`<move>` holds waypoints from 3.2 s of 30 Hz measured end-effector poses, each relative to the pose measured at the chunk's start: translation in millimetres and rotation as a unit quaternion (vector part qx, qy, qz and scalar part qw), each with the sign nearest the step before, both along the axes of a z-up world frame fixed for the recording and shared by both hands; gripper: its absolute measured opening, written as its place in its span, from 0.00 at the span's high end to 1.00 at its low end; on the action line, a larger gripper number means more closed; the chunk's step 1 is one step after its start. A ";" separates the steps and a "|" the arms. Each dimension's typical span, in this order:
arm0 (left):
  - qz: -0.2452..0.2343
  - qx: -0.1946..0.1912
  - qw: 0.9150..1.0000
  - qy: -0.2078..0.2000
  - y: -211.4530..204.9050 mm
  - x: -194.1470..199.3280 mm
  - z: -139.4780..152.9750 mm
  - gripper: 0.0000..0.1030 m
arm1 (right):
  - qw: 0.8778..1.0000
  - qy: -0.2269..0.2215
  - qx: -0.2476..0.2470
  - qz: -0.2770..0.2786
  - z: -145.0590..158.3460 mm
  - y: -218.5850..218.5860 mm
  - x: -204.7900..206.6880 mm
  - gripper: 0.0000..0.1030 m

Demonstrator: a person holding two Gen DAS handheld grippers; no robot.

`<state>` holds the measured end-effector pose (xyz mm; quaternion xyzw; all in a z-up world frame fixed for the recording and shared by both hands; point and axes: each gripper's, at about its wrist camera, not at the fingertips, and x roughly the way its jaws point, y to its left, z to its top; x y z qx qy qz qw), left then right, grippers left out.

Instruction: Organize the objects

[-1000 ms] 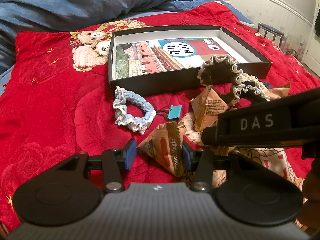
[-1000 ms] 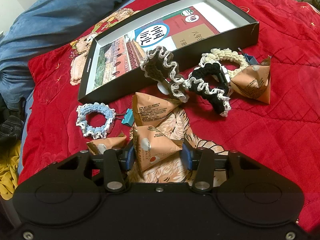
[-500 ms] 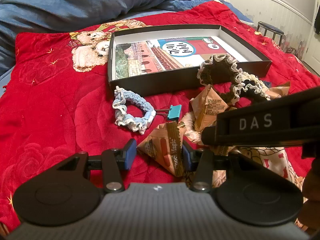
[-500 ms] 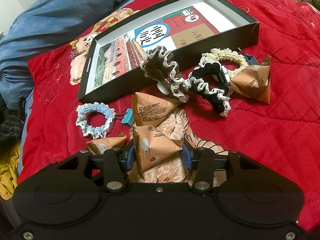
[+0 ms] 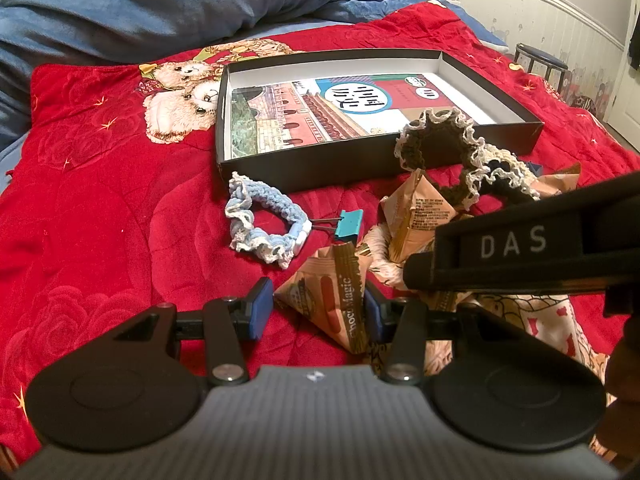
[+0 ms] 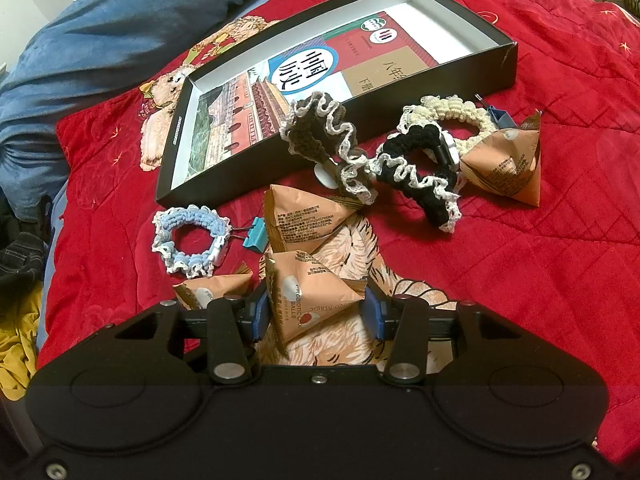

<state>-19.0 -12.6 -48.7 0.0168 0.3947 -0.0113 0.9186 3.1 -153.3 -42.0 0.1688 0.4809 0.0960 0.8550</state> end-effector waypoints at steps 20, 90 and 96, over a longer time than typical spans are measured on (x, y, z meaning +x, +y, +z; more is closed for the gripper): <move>0.000 0.000 1.000 0.000 0.2 0.2 0.3 0.46 | 1.000 0.001 0.001 0.000 -0.6 -0.2 0.2 0.57; 0.002 -0.048 0.990 -0.130 5.5 48.4 95.2 0.54 | 0.984 -0.142 0.105 0.000 113.4 -47.2 50.4 0.58; 0.031 -0.047 0.990 -0.131 14.7 77.2 91.4 0.54 | 0.982 -0.170 0.077 0.011 119.2 -45.3 98.6 0.58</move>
